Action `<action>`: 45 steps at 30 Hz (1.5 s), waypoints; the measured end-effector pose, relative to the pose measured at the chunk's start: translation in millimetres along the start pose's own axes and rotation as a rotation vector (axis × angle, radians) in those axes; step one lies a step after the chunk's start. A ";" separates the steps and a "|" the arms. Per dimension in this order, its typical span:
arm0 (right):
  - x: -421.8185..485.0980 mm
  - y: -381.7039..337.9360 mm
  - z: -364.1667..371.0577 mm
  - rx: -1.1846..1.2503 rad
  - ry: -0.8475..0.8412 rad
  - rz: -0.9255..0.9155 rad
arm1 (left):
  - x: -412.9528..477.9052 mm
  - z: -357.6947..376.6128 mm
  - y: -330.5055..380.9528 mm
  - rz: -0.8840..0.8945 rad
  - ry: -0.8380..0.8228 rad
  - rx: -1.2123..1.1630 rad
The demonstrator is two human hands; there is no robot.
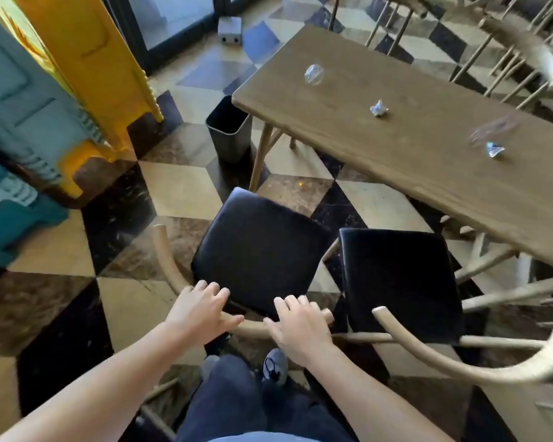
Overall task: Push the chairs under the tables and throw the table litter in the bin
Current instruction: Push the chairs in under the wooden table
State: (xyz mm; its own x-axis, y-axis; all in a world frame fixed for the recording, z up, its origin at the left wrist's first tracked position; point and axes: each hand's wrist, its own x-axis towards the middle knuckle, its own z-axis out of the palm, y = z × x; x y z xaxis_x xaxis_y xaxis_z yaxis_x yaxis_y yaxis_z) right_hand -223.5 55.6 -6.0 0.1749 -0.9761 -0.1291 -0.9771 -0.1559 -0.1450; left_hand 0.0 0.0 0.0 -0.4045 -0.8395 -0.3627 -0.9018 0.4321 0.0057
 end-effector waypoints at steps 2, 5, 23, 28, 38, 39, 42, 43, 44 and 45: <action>-1.1 -4.2 19.7 -0.006 -0.061 -0.055 | 0.1 16.1 -7.2 0.097 -0.035 0.021; -8.7 -6.9 41.5 -0.038 -0.156 -0.086 | 2.6 46.4 -22.6 0.212 -0.002 0.052; 14.8 36.5 61.2 -0.023 -0.246 -0.054 | 53.1 57.0 -27.1 0.225 0.074 0.011; 31.7 51.4 60.3 -0.010 -0.243 -0.004 | 85.9 46.7 -28.3 0.275 0.069 0.025; 66.2 28.8 52.1 0.039 -0.258 0.126 | 124.4 33.0 -66.9 0.357 -0.005 0.038; 72.3 26.6 51.4 0.040 -0.265 0.141 | 131.6 29.3 -71.8 0.357 -0.031 0.038; 90.9 24.7 48.8 0.036 -0.273 0.179 | 154.6 15.2 -82.8 0.377 -0.118 0.069; 97.5 25.0 47.3 0.032 -0.273 0.185 | 162.6 9.6 -84.9 0.398 -0.137 0.082; 104.2 25.8 45.5 0.028 -0.273 0.191 | 170.4 2.0 -85.9 0.417 -0.168 0.083; 110.5 26.9 43.3 0.023 -0.276 0.197 | 177.8 -5.5 -86.5 0.420 -0.211 0.082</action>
State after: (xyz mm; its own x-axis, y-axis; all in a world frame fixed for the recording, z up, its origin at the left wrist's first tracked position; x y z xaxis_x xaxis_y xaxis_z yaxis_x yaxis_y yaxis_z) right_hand -225.3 -49.9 -66.7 0.0121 -0.9090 -0.4167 -0.9929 0.0382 -0.1123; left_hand 5.3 -188.5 -59.9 -0.6844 -0.5050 -0.5258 -0.6481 0.7517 0.1216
